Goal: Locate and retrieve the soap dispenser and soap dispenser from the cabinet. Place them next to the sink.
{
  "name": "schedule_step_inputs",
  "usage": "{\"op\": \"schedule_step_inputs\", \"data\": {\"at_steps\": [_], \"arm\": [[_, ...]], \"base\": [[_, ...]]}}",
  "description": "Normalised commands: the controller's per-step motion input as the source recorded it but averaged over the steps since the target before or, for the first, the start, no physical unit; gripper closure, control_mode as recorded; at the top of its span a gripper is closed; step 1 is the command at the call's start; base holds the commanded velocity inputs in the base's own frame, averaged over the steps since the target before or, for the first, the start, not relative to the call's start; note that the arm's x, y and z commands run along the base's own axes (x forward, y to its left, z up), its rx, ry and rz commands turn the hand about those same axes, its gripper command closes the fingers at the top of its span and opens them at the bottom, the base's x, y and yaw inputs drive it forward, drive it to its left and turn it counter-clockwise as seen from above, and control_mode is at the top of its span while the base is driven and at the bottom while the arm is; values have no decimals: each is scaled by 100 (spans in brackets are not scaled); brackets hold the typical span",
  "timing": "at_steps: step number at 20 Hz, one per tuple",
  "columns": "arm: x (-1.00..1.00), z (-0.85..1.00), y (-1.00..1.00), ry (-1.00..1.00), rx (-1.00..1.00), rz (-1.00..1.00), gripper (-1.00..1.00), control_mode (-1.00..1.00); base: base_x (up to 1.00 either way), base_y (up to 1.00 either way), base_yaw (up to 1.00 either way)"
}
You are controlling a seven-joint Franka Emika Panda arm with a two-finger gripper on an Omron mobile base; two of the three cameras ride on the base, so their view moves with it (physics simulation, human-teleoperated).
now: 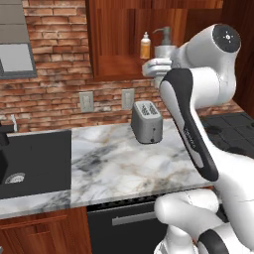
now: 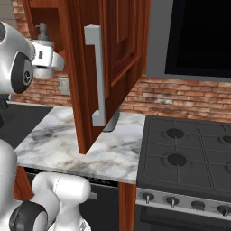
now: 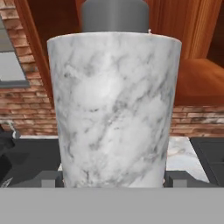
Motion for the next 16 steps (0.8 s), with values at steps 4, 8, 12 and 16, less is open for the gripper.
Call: {"op": "schedule_step_inputs", "data": {"at_steps": [4,8,12,16], "arm": [[-100,-27,5,-14,2,0,100,-100],[-100,-37,12,-16,0,0,100,-100],[-100,-53,28,-13,0,4,100,-100],[-88,-54,35,-5,0,15,100,-100]], "base": [[0,0,0],[0,0,0],[0,0,0],[0,0,0]]}}
